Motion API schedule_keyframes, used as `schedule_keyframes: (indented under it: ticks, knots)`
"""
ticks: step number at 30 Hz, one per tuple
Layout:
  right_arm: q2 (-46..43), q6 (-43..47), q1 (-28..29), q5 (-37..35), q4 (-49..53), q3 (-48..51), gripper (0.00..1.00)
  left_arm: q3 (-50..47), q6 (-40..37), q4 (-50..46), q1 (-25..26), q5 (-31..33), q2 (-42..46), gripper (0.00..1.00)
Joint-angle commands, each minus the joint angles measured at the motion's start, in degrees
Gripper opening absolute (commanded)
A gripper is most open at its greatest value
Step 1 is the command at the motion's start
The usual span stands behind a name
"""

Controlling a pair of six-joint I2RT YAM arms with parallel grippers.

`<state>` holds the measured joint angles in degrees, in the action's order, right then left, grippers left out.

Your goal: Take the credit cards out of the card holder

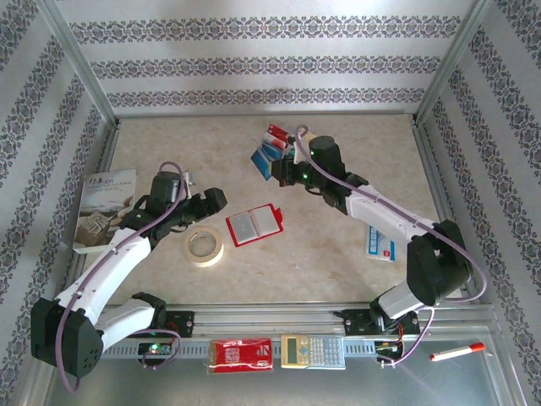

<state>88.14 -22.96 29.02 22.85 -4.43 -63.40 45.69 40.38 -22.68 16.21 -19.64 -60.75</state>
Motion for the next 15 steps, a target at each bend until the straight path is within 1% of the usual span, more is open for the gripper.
schedule_keyframes:
  ticks: [1,7,10,15]
  knots:
    - [3.61,15.86,-1.25,-7.63,9.28,-6.78,0.00,3.11,-6.28,-4.39,-2.08,2.60,-1.05,0.92]
    - [13.00,28.48,-4.95,-7.83,14.54,-19.18,0.00,6.09,-7.60,-3.31,-4.82,1.30,-5.37,0.96]
    - [17.53,34.99,-6.10,-7.08,14.43,-22.92,0.00,6.97,-6.82,-1.93,-5.26,0.62,-7.93,0.99]
    - [25.09,43.51,-6.82,-6.54,15.61,-29.27,0.00,9.01,-6.19,-1.28,-5.90,-1.39,-11.63,1.00]
